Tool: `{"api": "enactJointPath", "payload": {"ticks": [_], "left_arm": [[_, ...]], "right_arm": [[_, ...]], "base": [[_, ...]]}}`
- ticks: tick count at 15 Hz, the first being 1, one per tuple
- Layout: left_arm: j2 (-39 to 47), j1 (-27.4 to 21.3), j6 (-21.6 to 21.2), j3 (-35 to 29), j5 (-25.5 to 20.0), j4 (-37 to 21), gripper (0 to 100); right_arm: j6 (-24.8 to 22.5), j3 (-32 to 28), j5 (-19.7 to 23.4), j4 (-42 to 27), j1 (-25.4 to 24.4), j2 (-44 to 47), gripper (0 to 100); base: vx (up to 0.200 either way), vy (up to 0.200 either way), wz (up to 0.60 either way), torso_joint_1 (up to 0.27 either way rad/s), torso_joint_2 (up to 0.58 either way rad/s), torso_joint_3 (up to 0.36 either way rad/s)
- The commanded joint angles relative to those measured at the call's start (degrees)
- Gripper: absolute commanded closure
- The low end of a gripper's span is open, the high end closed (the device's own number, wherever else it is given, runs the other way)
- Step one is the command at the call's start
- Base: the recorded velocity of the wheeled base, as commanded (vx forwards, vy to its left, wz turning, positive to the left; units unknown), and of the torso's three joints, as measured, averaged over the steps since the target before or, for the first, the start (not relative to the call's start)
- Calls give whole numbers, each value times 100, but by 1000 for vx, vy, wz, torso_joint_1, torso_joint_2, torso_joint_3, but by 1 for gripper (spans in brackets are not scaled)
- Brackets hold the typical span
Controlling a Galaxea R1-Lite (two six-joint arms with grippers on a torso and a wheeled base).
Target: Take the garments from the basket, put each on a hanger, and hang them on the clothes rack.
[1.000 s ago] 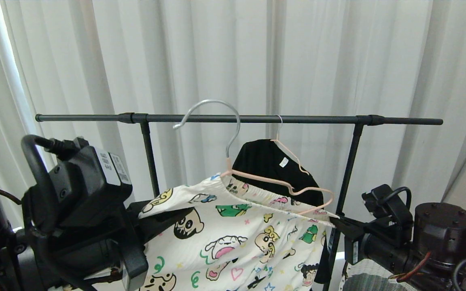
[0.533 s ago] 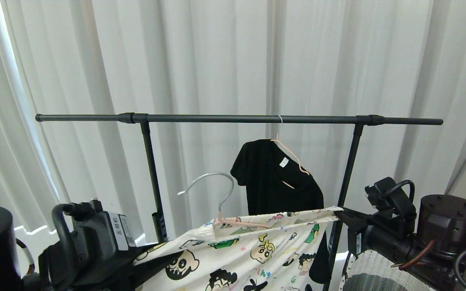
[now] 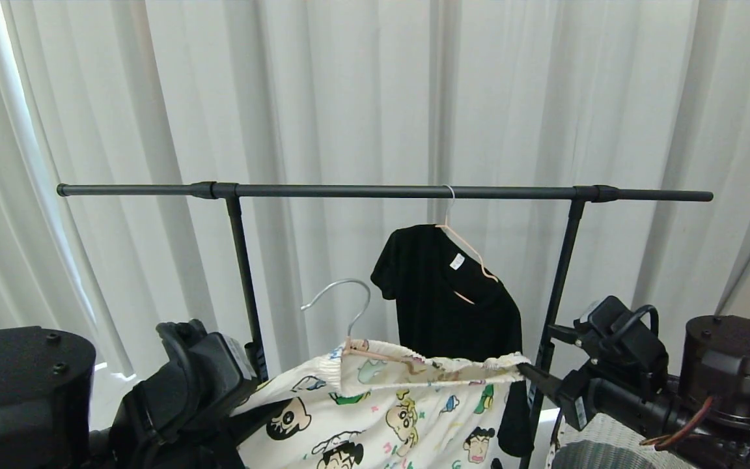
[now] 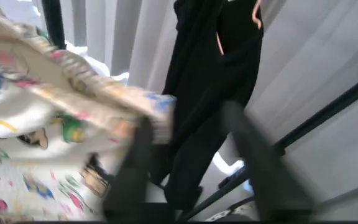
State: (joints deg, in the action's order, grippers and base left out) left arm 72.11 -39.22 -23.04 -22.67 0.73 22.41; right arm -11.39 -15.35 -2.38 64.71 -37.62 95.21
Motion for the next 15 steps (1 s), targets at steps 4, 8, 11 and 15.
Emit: {"api": "enactJointPath", "payload": {"ticks": [4,8,11,15], "left_arm": [[172,46,283,-26,-12,431,100],[330,19,291,-9,-47,721,100],[295,-69,247,158,-741,748,100],[286,-95,133,193,-1980,862,100]], "right_arm": [[-356,-100,624,-644,-255,-661,0],[-356,-812,1257,-2779,-571,-1672,0],[-382,-1744,1521,-4722,-633,-2033,0],[-646,-2042,1538,-5021,-1380,-1725,0]], "base": [[0,0,0,0,0,0],[0,0,0,0,0,0],[0,0,0,0,0,0],[0,0,0,0,0,0]]}}
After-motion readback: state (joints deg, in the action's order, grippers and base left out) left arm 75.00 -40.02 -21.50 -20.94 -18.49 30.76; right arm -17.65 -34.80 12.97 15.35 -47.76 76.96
